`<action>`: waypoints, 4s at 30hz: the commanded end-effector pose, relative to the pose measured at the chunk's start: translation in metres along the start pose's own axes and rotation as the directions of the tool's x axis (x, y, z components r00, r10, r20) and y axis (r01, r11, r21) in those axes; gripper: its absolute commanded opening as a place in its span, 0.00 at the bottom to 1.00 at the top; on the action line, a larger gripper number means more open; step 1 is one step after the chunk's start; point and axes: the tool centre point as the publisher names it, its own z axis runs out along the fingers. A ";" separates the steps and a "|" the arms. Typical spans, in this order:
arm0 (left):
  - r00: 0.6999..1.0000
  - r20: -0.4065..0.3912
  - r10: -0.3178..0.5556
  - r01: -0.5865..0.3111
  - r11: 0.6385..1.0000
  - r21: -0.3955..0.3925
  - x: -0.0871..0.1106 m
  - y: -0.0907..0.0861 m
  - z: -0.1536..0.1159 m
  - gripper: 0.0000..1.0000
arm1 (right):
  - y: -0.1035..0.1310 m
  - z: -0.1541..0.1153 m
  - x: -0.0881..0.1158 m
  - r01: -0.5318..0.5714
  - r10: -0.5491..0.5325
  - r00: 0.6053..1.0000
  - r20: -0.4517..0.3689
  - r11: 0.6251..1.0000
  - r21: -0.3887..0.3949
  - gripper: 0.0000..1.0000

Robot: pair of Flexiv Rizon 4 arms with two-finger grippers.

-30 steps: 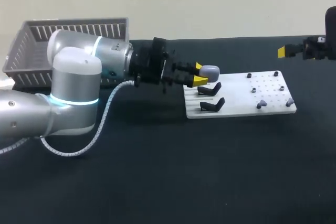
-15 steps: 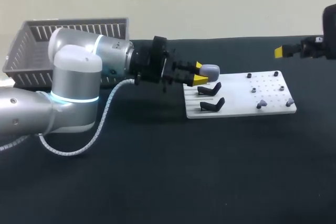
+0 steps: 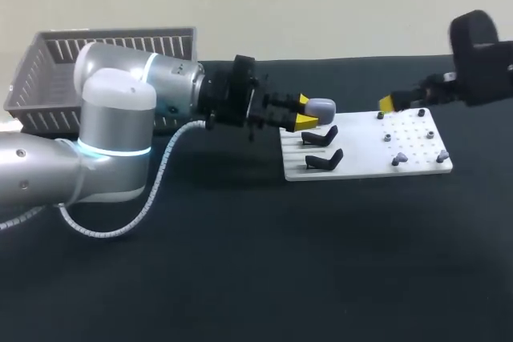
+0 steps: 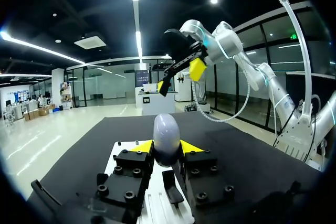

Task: Pick up each earbud case from the left stands, insert the matching earbuds, close the lid, and place the case in the box.

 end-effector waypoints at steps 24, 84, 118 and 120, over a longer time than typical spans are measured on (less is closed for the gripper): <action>1.000 0.002 0.002 -0.002 1.000 -0.001 0.001 0.000 0.000 0.00 | 0.033 0.075 -0.011 0.043 -0.051 0.992 -0.117 0.997 -0.069 1.00; 1.000 0.002 0.002 -0.002 1.000 -0.001 0.001 0.000 0.000 0.00 | -0.048 0.019 0.014 -0.022 0.143 0.943 -0.301 0.928 0.372 1.00; 1.000 0.002 0.002 -0.002 1.000 -0.001 0.001 0.000 0.000 0.00 | -0.139 0.034 0.094 0.049 0.210 0.879 -0.429 0.853 0.519 0.47; 1.000 0.002 0.002 -0.002 1.000 -0.001 0.001 0.000 0.000 0.00 | -0.142 0.036 0.094 0.052 0.210 0.878 -0.430 0.851 0.522 0.44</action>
